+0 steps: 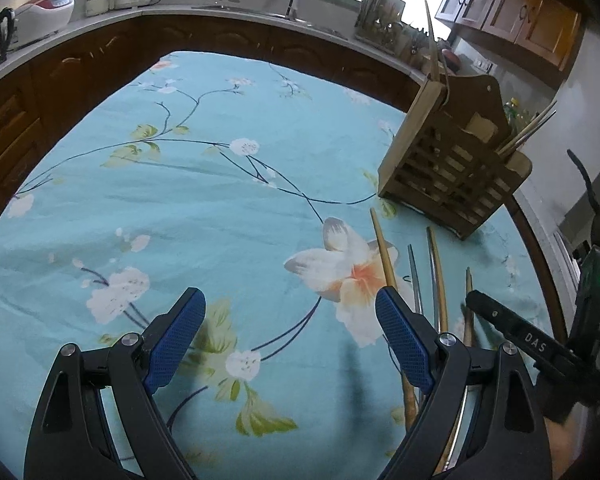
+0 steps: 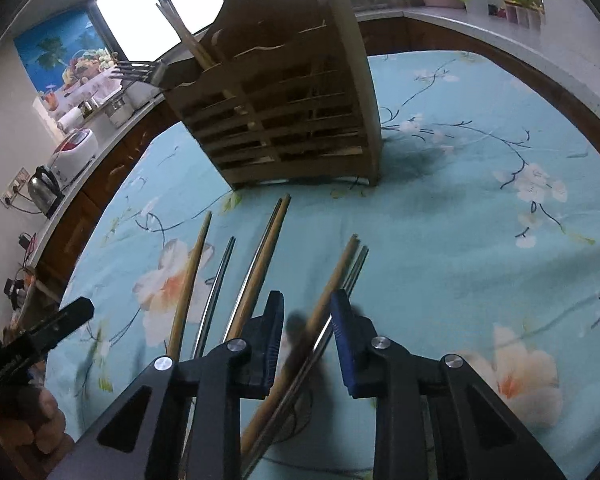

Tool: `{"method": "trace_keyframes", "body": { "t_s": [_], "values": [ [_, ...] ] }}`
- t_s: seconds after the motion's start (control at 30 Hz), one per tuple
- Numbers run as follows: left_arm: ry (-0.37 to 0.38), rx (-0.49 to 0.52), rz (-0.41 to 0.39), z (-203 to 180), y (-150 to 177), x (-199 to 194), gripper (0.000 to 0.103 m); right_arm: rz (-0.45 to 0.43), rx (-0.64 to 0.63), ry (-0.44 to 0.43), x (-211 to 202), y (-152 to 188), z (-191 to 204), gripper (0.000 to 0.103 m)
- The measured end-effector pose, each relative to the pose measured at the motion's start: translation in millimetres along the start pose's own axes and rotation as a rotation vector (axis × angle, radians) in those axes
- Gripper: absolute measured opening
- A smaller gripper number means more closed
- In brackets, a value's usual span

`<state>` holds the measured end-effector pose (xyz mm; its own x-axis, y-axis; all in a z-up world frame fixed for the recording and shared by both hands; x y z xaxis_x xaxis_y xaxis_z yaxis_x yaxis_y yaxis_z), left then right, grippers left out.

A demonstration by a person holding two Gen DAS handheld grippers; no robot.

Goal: Organize utensils
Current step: 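Move both open tools back down to the chopsticks on the tablecloth, then grasp a wooden chopstick with the left tool while the right tool grasps another chopstick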

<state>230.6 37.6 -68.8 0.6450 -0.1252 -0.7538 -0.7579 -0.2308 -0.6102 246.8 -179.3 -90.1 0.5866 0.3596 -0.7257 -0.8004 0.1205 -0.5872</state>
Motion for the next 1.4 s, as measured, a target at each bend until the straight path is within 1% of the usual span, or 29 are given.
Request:
{"method": "trace_keyframes", "body": {
  "t_s": [0.03, 0.1, 0.27, 0.33, 0.37, 0.43, 0.5, 0.53, 0.57, 0.6, 0.63, 0.7, 0.77, 0.8, 0.87, 0.9, 0.93, 0.97, 1.07, 1.13, 1.17, 1.27, 1.4],
  "values": [
    [0.002, 0.006, 0.004, -2, -2, 3, 0.089, 0.014, 0.001, 0.002, 4, -1, -1, 0.025],
    [0.003, 0.017, 0.01, -6, -6, 8, 0.089, 0.014, 0.004, -0.019, 6, -1, -2, 0.025],
    [0.003, 0.057, 0.036, -20, -19, 24, 0.089, 0.029, -0.047, -0.001, 7, -3, 2, 0.022],
    [-0.001, 0.085, 0.044, -28, -25, 30, 0.089, 0.045, -0.092, 0.014, 7, -3, 2, 0.015],
    [-0.002, 0.102, 0.049, -33, -27, 34, 0.089, 0.054, -0.125, 0.023, 5, -3, 2, 0.014],
    [-0.006, 0.128, 0.054, -40, -31, 38, 0.089, 0.089, -0.237, 0.082, 3, -1, 4, 0.016],
    [-0.013, 0.165, 0.067, -49, -34, 46, 0.089, 0.11, -0.333, 0.175, -1, 0, 0, 0.017],
    [-0.017, 0.174, 0.069, -52, -35, 49, 0.089, 0.117, -0.356, 0.206, -2, -1, -3, 0.017],
    [-0.018, 0.183, 0.072, -55, -36, 53, 0.089, 0.12, -0.352, 0.185, -4, -2, -9, 0.018],
    [-0.02, 0.19, 0.076, -58, -38, 56, 0.089, 0.124, -0.302, 0.118, -8, -4, -17, 0.02],
    [-0.026, 0.198, 0.077, -60, -39, 59, 0.089, 0.117, -0.242, 0.078, -13, -6, -24, 0.022],
    [-0.041, 0.213, 0.075, -63, -41, 62, 0.087, 0.083, -0.158, 0.05, -25, -7, -35, 0.026],
    [-0.043, 0.22, 0.082, -64, -42, 66, 0.078, 0.037, -0.112, 0.042, -38, -5, -41, 0.025],
    [-0.038, 0.222, 0.09, -65, -42, 68, 0.076, 0.023, -0.098, 0.025, -43, -3, -41, 0.025],
    [-0.04, 0.235, 0.104, -68, -42, 74, 0.066, 0.009, -0.092, 0.02, -46, 0, -39, 0.025],
    [-0.041, 0.241, 0.109, -69, -42, 76, 0.065, 0.007, -0.094, 0.016, -46, 0, -37, 0.024],
    [-0.038, 0.244, 0.114, -71, -42, 78, 0.06, 0.008, -0.097, 0.017, -42, 0, -34, 0.022],
    [-0.033, 0.249, 0.12, -72, -41, 80, 0.055, 0.014, -0.1, 0.021, -39, 0, -33, 0.022],
    [-0.025, 0.267, 0.118, -76, -39, 82, 0.049, 0.048, -0.104, 0.033, -22, -4, -27, 0.02],
    [-0.011, 0.275, 0.119, -79, -39, 83, 0.045, 0.071, -0.112, 0.043, -13, -1, -23, 0.018],
    [-0.006, 0.274, 0.121, -80, -40, 84, 0.044, 0.063, -0.117, 0.044, -13, -1, -22, 0.018],
    [0.007, 0.277, 0.128, -83, -43, 87, 0.043, 0.071, -0.129, 0.049, -10, -3, -20, 0.018],
    [-0.005, 0.32, 0.138, -91, -47, 95, 0.043, 0.084, -0.14, 0.058, -4, -11, -18, 0.018]
  ]
}}
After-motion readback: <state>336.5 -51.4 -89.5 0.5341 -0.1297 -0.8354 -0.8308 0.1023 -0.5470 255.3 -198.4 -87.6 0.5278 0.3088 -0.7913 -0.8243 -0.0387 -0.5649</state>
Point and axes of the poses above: each gripper's, at about its wrist camera, not at the fingertips, and x roughly the way its jaws point, z to its left, y to its underside, the point moved 4 cm from there along x, roughly the way its jaws point, and after that the axes turned 2 degrees about -y, right-handed, at the moved point
